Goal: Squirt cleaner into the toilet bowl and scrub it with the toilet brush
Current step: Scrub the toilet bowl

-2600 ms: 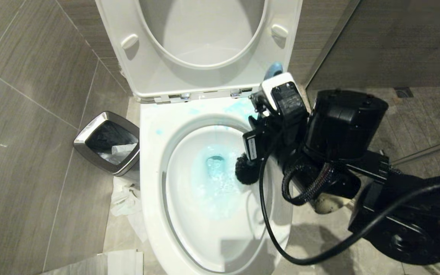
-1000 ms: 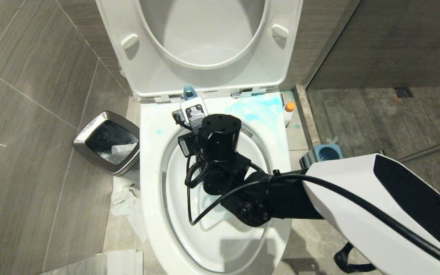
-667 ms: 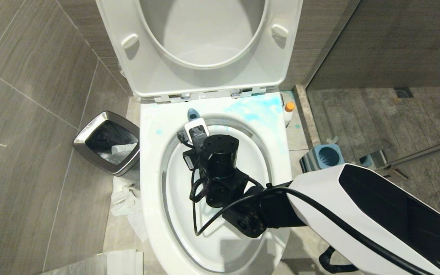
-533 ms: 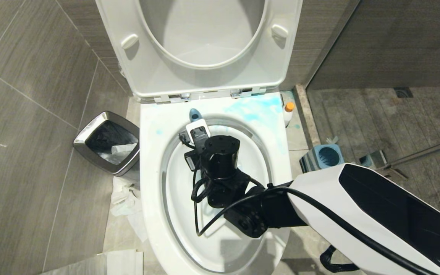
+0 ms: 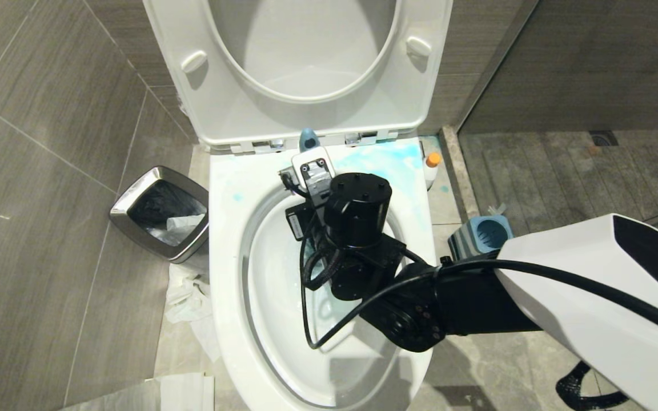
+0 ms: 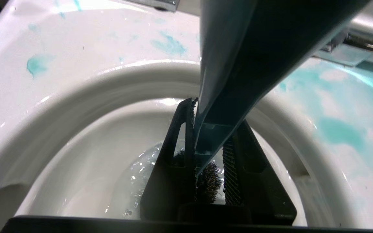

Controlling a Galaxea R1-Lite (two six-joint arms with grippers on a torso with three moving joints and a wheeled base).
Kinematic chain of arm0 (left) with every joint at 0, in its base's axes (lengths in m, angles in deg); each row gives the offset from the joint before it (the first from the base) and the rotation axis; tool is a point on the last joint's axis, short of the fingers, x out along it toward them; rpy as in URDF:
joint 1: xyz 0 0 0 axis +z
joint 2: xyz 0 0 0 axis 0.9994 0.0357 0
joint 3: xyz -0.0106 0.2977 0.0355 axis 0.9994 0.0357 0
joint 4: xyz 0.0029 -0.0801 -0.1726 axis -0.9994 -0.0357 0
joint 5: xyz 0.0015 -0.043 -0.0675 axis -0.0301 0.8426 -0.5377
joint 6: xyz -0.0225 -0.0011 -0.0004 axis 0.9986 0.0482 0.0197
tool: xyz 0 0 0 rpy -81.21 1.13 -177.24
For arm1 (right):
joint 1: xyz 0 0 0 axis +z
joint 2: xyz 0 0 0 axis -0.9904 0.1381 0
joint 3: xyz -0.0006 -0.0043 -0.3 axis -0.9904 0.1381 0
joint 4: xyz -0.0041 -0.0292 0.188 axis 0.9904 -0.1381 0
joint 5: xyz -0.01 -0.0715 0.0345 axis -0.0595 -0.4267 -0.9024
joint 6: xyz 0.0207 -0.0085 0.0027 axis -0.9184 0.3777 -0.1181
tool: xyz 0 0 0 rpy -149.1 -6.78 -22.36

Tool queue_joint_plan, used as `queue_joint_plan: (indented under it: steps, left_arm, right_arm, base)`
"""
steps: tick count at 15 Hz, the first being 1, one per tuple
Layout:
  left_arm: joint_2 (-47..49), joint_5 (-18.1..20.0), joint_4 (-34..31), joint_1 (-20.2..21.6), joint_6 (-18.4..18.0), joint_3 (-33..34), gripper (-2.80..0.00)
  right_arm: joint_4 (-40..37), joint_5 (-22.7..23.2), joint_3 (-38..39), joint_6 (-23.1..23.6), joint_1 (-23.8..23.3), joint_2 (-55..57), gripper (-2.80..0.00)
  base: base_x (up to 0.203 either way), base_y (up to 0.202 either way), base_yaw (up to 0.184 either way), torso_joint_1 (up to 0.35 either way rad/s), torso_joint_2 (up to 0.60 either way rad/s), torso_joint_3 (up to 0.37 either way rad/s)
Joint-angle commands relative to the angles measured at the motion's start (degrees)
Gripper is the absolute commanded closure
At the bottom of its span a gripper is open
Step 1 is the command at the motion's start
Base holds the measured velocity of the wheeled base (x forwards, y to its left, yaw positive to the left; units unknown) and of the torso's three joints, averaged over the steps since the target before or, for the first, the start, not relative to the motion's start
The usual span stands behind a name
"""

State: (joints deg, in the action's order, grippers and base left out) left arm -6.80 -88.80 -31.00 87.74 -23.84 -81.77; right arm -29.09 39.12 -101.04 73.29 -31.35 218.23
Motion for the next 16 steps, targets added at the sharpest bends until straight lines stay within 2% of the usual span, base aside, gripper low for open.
queue_joint_plan:
  steps: [1,3,8,16]
  left_arm:
    - [0.1,0.0,0.0,0.0,0.0,0.0,0.00]
    - [0.1,0.0,0.0,0.0,0.0,0.0,0.00]
    - [0.1,0.0,0.0,0.0,0.0,0.0,0.00]
    - [0.1,0.0,0.0,0.0,0.0,0.0,0.00]
  right_arm:
    - [0.9,-0.2,4.1,-0.6,0.1,-1.4,0.00]
    - [1.5,-0.6,4.6,-2.5,-0.1,1.6,0.00]
    - [1.8,-1.2,4.1,-3.0,-0.1,6.7,0.00]
    - [1.6,-2.0,4.7,-2.6,0.2,1.2,0.00]
  base:
    - [0.000,0.000,0.000,0.000,0.00,0.000]
    - [0.000,0.000,0.000,0.000,0.00,0.000]
    - [0.000,0.000,0.000,0.000,0.00,0.000]
    - [0.000,0.000,0.000,0.000,0.00,0.000]
